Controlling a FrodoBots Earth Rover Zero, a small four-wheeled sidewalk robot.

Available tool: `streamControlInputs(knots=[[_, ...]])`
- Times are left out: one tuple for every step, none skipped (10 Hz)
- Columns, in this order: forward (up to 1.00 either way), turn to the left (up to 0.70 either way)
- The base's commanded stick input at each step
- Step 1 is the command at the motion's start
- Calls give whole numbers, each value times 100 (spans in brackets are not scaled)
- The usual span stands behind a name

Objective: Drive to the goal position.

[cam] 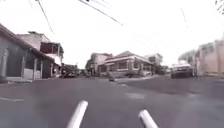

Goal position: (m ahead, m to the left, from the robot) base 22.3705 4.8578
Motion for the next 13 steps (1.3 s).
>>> streamControlInputs(knots=[[100,0],[100,0],[100,0],[100,0],[100,0],[100,0],[100,0],[100,0],[100,0],[100,0],[100,0],[100,0],[100,0]])
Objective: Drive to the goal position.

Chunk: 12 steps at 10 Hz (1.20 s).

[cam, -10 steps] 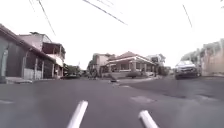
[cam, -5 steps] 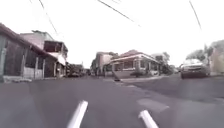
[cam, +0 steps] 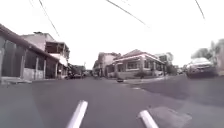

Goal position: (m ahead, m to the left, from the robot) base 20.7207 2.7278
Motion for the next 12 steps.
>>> streamControlInputs(knots=[[100,0],[100,0],[100,0],[100,0],[100,0],[100,0],[100,0],[100,0],[100,0],[100,0],[100,0],[100,0]])
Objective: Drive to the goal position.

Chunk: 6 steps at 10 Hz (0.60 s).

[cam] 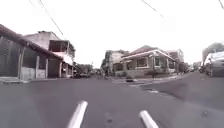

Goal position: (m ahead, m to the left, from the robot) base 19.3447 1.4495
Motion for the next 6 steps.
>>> streamControlInputs(knots=[[100,0],[100,0],[100,0],[100,0],[100,0],[100,0]])
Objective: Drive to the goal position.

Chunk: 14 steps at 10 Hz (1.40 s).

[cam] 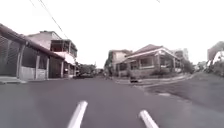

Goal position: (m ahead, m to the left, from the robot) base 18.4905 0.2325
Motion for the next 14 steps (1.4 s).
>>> streamControlInputs(knots=[[100,0],[100,0],[100,0],[100,-28],[100,-40],[100,-34],[100,-20],[100,0],[100,0],[100,0],[100,0],[100,0],[100,0],[100,0]])
